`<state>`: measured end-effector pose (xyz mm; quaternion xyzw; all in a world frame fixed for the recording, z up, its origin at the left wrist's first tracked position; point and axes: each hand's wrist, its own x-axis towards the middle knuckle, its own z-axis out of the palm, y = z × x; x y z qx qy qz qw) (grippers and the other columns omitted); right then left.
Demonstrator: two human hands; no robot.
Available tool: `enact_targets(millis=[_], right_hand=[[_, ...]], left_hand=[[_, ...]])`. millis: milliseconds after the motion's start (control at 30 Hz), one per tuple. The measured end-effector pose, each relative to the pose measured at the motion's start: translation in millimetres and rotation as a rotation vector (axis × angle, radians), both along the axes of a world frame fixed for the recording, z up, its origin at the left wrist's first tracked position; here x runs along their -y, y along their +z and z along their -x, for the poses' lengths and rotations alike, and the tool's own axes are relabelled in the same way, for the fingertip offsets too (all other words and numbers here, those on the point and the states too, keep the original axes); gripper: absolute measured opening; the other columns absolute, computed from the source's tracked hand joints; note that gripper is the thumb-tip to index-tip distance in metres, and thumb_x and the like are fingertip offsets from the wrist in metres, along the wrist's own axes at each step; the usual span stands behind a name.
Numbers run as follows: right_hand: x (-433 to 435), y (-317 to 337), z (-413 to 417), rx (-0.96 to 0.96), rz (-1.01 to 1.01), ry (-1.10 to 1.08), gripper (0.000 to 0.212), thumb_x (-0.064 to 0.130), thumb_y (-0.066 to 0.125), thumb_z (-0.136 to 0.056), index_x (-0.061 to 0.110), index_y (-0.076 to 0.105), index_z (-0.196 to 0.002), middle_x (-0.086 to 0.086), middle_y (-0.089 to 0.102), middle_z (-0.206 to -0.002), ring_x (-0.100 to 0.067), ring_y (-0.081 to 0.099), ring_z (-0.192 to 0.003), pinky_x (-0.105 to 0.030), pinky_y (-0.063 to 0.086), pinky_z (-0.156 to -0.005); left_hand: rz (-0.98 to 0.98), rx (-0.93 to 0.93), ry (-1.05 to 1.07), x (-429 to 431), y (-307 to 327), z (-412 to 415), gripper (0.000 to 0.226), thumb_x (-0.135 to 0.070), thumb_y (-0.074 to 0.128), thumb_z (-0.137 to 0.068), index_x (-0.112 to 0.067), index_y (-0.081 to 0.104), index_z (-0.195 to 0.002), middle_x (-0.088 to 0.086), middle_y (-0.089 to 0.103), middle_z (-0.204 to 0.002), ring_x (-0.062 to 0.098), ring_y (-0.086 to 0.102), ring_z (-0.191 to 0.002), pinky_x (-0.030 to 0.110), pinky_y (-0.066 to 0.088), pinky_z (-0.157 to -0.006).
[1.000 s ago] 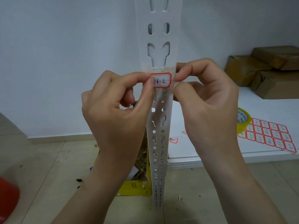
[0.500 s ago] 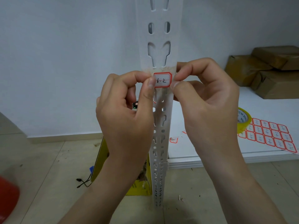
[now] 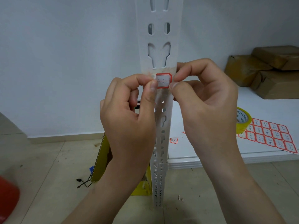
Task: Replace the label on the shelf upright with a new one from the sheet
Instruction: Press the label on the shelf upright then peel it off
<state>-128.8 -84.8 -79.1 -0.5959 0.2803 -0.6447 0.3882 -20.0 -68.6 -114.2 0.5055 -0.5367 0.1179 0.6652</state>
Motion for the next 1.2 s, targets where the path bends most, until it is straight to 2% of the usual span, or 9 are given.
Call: enact_targets(millis=[133,333,533,733,1000,1067,1200], right_hand=[[0.1,-0.4,-0.4,-0.006,0.004,-0.004,0.018,-0.001,0.064,-0.088,0.015,0.062,-0.083,-0.005,0.074,-0.105,-0.01,0.071,-0.077,-0.012,0.053,-0.061],[-0.4,0.5,0.4,0.001,0.006,0.007,0.022,-0.005,0.063,-0.089,0.015,0.062,-0.082,-0.003,0.074,-0.101,-0.008,0.071,-0.075,-0.016,0.054,-0.06],[-0.1,-0.8,0.8,-0.005,0.004,-0.008,0.019,-0.006,0.063,-0.09,0.012,0.062,-0.084,0.001,0.076,-0.098,-0.016,0.076,-0.082,-0.025,0.062,-0.063],[0.6,-0.4,0.3,-0.005,0.011,-0.013,0.019,-0.008,0.063,-0.09,0.011,0.062,-0.084,0.004,0.075,-0.094,-0.01,0.073,-0.076,-0.019,0.058,-0.06],[1.2,-0.9,0.4,-0.003,0.015,-0.016,0.021,-0.008,0.062,-0.089,0.012,0.063,-0.083,0.007,0.074,-0.094,-0.01,0.073,-0.075,-0.022,0.06,-0.061],[1.1,-1.0,0.5,-0.007,0.014,-0.02,0.02,-0.008,0.062,-0.089,0.011,0.063,-0.083,0.007,0.074,-0.094,-0.011,0.073,-0.075,-0.024,0.061,-0.061],[1.1,-0.5,0.1,-0.006,0.018,-0.034,0.02,-0.005,0.061,-0.087,0.014,0.062,-0.082,0.008,0.073,-0.091,-0.014,0.072,-0.073,-0.035,0.062,-0.061]], left_hand=[[-0.002,-0.011,-0.005,0.1,-0.8,1.4,0.013,-0.027,0.061,-0.102,-0.038,0.057,-0.099,-0.003,0.04,-0.07,0.008,0.041,-0.066,0.054,0.045,-0.066],[-0.017,-0.029,-0.023,-1.2,0.0,3.5,0.009,-0.026,0.061,-0.103,-0.034,0.059,-0.099,-0.012,0.037,-0.072,0.009,0.04,-0.065,0.055,0.045,-0.066],[-0.038,-0.043,-0.027,-2.2,1.3,4.0,0.021,-0.03,0.061,-0.103,-0.048,0.053,-0.096,-0.011,0.037,-0.07,0.011,0.04,-0.063,0.058,0.046,-0.064],[-0.048,-0.045,-0.035,-3.2,0.5,4.9,0.018,-0.033,0.06,-0.102,-0.049,0.055,-0.095,-0.009,0.038,-0.067,0.012,0.042,-0.063,0.062,0.047,-0.066],[-0.044,-0.039,-0.048,-3.5,0.5,4.8,0.012,-0.031,0.062,-0.101,-0.043,0.059,-0.098,-0.014,0.038,-0.066,0.011,0.042,-0.061,0.062,0.047,-0.064],[-0.04,-0.027,-0.053,-3.4,-0.2,4.9,0.01,-0.03,0.063,-0.102,-0.04,0.06,-0.099,-0.015,0.039,-0.066,0.011,0.042,-0.061,0.061,0.047,-0.063],[-0.057,-0.066,-0.075,-3.5,0.4,5.5,0.017,-0.032,0.064,-0.101,-0.047,0.058,-0.095,-0.015,0.037,-0.063,0.012,0.041,-0.059,0.062,0.047,-0.061]])
